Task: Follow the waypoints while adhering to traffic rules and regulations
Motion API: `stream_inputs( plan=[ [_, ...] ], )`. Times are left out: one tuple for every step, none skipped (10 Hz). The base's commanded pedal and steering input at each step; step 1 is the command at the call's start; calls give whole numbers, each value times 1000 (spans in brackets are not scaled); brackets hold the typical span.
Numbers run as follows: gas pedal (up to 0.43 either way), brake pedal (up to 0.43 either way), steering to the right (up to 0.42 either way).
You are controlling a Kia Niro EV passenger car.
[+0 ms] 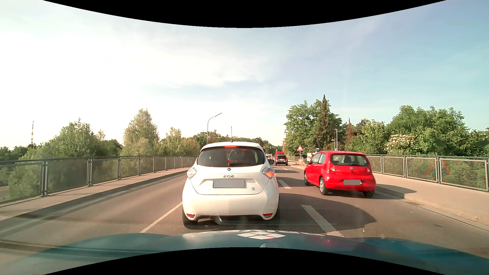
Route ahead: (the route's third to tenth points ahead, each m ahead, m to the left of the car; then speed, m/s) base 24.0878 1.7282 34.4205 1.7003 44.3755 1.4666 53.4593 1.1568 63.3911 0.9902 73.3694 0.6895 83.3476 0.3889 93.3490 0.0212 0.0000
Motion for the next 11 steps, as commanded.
stream_inputs(
  plan=[
    [0,299,-2],
    [0,299,-1],
    [0,299,-2],
    [0,299,-2],
    [0,299,-2],
    [0,299,-2],
    [0,299,-2],
    [0,299,-2],
    [0,299,-2],
    [0,299,-1],
    [0,299,-2]
  ],
)
